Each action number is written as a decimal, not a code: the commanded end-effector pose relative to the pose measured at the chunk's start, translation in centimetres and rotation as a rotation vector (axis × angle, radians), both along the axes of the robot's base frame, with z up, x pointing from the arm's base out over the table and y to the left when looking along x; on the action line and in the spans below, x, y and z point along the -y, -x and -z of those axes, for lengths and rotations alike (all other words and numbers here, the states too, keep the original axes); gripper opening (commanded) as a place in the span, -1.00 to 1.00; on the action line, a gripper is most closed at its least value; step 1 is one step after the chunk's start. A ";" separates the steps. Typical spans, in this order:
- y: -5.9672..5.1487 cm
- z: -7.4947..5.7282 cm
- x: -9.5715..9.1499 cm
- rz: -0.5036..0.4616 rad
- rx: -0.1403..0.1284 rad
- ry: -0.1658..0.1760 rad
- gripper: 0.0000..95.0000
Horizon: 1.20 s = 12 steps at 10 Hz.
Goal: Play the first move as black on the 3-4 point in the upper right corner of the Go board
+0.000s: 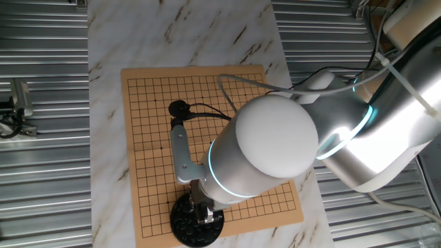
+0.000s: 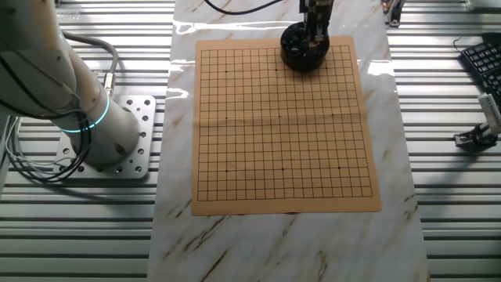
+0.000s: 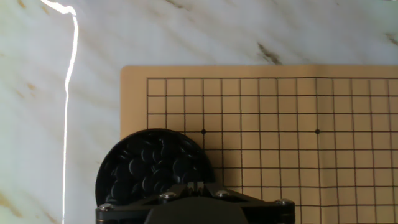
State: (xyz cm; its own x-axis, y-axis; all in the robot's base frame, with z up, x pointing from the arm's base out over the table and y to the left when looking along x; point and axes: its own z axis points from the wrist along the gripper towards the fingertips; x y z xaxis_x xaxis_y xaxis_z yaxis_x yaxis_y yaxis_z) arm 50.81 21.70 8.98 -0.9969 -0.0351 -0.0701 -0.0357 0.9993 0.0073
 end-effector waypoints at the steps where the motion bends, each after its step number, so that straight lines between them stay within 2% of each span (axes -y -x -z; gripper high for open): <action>1: -0.1 0.4 -0.3 0.000 0.004 0.005 -1.00; 5: -0.1 0.7 -0.5 -0.014 0.007 0.007 -1.00; 6: 0.0 0.7 -0.5 -0.017 0.006 0.010 -0.60; 12: -0.1 0.8 -0.6 -0.018 0.008 0.008 -0.60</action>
State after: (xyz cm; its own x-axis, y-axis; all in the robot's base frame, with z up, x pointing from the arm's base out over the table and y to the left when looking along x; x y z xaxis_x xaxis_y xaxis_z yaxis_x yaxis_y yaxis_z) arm 50.87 22.31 8.15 -0.9956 -0.0533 -0.0773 -0.0534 0.9986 0.0001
